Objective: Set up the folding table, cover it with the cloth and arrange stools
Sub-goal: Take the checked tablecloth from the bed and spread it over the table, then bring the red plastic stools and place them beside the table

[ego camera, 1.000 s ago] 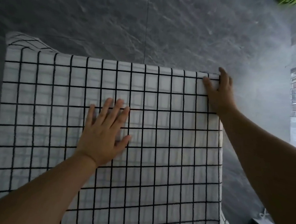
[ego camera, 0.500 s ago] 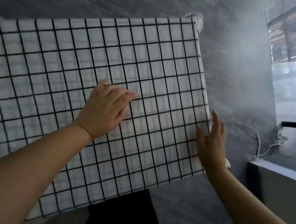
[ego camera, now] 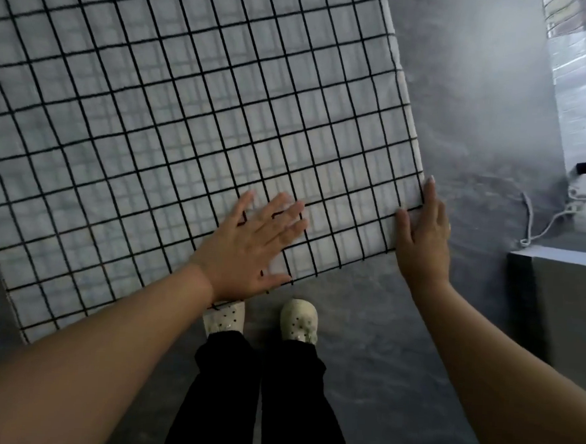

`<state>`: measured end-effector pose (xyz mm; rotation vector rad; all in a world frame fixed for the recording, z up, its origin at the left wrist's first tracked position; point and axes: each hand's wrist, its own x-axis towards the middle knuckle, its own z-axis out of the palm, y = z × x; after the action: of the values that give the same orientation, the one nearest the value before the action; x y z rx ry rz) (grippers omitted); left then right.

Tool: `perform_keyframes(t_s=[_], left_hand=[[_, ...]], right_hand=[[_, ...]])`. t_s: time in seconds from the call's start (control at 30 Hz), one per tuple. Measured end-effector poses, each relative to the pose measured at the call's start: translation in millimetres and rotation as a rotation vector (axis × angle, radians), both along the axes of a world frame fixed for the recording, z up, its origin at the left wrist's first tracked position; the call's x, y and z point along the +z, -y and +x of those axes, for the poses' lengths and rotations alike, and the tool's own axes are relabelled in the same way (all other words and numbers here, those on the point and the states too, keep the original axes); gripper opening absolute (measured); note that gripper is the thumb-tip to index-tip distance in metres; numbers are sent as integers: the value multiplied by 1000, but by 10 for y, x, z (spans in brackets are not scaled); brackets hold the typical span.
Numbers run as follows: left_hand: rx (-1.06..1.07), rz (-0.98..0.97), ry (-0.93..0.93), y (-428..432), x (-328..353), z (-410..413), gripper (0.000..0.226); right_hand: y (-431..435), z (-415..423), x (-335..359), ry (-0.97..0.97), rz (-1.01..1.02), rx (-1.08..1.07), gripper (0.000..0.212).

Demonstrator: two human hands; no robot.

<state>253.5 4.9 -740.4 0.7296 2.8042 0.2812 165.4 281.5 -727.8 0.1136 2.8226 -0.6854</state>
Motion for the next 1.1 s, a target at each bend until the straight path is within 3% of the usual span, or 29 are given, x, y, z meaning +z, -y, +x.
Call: perform_keyframes(t_s=[0.1,0.2,0.3,0.43,0.57,0.77,0.9,1.1], left_hand=[[-77,35,-43,-3,-1,111,75],[-89,-93,10,-45,-43,256,80],[-50,-162,71,-87,6,312,89],[102,-99,157,-268,403,298,87],[319,-1,140,-509,1275,205,80],[386,180,-39,-707,3052,-218,78],[258,302,-147,-932,4228,-384,79],[-138,287,-287,-1524,5489,-99,79]], right_hand=[[-46,101,-1,-93,177,205,67],[-67,215,-49,-9,288,430,68],[-77,179,-10,82,315,440,71],[-19,107,362,140,339,463,78],[63,108,1272,17,188,402,76],[-38,309,3180,-203,90,207,68],[-258,711,4354,-449,83,5,66],[-709,1777,5488,-690,197,-329,66]])
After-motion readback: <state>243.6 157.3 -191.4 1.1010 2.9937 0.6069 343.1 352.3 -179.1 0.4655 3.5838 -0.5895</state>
